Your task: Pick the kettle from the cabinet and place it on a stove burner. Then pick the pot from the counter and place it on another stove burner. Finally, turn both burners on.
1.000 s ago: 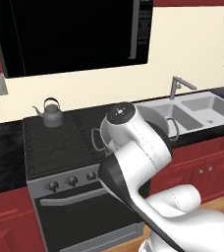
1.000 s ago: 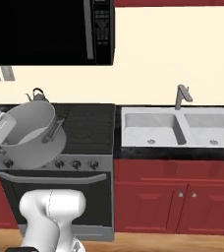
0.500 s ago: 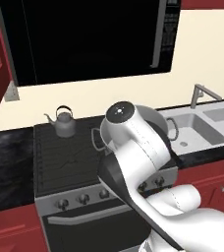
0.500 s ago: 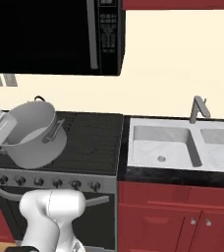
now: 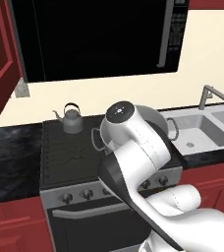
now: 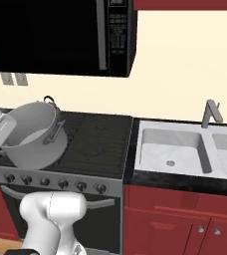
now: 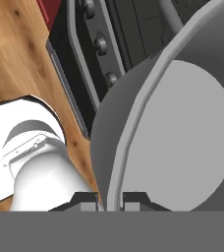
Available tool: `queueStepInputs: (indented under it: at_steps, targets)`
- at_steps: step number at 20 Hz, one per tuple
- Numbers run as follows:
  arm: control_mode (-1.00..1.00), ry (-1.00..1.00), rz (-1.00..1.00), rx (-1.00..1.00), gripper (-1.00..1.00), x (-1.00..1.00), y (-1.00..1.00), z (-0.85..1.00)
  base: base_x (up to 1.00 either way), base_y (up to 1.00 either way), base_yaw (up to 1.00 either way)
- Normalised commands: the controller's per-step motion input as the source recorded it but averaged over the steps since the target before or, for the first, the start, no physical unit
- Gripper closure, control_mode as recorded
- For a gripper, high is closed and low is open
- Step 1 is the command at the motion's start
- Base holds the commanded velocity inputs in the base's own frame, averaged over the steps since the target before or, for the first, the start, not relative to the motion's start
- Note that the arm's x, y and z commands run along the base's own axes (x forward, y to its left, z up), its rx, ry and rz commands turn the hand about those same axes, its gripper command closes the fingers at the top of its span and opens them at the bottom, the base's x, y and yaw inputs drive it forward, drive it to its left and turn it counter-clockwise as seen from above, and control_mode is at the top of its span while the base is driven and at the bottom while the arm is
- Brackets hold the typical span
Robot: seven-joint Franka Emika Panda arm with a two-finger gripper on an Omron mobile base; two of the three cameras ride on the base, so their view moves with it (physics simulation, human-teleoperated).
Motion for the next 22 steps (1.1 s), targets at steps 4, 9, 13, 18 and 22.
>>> queueStepInputs:
  at_steps: [4, 9, 13, 18, 22]
  targets:
    - [1.0, 0.0, 0.0, 0.0, 1.0, 0.0, 0.0, 0.0, 0.14, -0.47, 0.1]
    - [1.0, 0.0, 0.0, 0.0, 1.0, 0.0, 0.0, 0.0, 0.2, -0.49, 0.11]
    - [1.0, 0.0, 0.0, 0.0, 1.0, 0.0, 0.0, 0.0, 0.13, -0.31, 0.15]
    - [1.0, 0.0, 0.0, 0.0, 1.0, 0.0, 0.0, 0.0, 0.36, 0.0, 0.31]
    - [1.0, 0.0, 0.0, 0.0, 1.0, 0.0, 0.0, 0.0, 0.31, -0.02, 0.32]
